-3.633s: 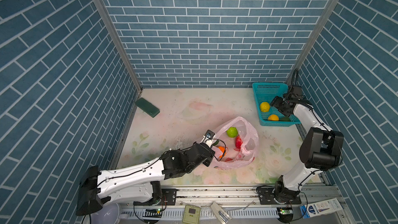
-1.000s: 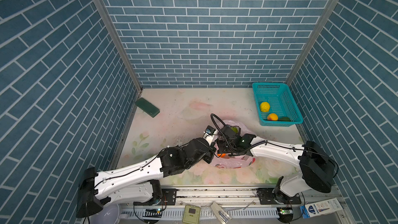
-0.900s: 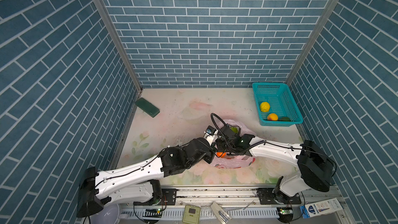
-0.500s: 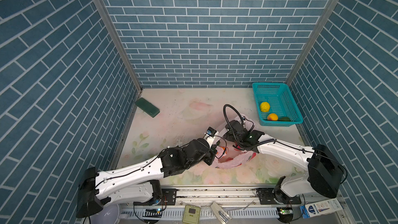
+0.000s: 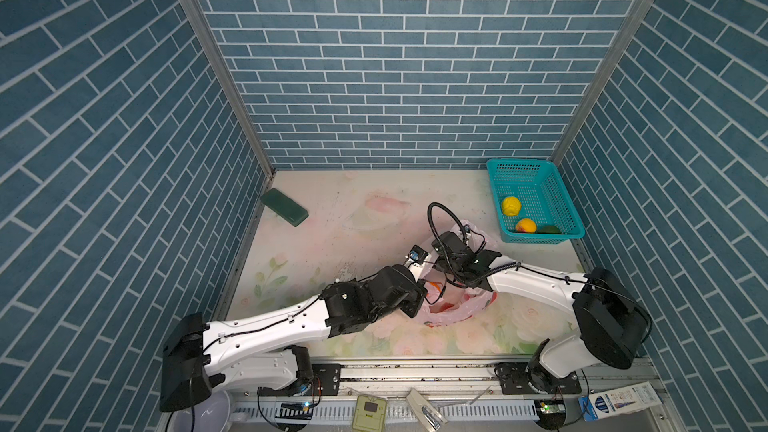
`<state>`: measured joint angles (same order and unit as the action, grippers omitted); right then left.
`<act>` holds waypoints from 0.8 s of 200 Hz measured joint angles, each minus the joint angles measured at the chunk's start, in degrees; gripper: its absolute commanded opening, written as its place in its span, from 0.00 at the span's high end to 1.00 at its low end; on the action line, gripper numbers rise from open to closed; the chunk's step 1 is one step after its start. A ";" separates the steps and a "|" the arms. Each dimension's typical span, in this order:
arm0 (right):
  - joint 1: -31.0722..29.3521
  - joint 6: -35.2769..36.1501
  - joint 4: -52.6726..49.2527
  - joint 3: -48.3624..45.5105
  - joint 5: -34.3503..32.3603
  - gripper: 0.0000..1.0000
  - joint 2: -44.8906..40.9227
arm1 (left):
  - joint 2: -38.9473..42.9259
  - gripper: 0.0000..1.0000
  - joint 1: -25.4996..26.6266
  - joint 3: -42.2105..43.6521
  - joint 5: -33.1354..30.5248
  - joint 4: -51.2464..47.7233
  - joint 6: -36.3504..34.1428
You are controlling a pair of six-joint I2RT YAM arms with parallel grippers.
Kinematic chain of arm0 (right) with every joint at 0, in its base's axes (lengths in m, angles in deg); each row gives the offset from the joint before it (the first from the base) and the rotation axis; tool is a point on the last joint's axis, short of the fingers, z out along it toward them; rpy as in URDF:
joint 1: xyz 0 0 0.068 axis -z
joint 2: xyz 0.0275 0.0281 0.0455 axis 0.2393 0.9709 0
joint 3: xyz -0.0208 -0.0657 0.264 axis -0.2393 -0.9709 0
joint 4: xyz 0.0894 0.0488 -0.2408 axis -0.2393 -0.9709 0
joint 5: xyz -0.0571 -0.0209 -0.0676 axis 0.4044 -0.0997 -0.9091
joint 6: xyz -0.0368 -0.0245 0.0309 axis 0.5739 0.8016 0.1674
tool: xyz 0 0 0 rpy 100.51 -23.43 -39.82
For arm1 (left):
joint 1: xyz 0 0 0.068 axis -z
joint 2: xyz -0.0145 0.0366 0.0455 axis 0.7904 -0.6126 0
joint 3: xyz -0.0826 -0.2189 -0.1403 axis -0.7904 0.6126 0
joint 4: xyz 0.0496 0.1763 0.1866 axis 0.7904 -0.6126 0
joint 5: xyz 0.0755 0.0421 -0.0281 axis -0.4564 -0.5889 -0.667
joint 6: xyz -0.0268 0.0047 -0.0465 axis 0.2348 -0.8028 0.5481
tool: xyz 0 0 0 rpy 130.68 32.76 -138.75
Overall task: Untie the knot of the plastic bag and take out the fruit
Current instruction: 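Close the right gripper on the bumpy green fruit inside the bag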
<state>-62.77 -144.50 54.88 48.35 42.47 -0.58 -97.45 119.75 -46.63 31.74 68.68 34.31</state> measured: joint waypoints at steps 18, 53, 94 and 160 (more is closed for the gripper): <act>0.50 0.98 1.05 0.13 -0.72 0.09 1.73 | -0.28 1.00 -0.02 -0.26 0.00 0.28 -0.33; 1.38 2.95 4.50 0.92 -1.90 0.07 4.37 | -1.64 1.00 -0.28 -0.92 0.28 0.52 -0.76; 3.10 4.79 7.85 3.10 -1.95 0.12 9.55 | -2.86 1.00 -0.50 -1.01 1.27 0.46 -0.76; 4.07 6.93 8.15 4.94 -2.34 0.44 13.27 | -2.91 1.00 -0.66 -1.01 1.97 0.46 -0.79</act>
<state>-58.71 -137.57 63.03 53.29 40.13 12.68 -100.36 119.10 -47.64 33.71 69.14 33.52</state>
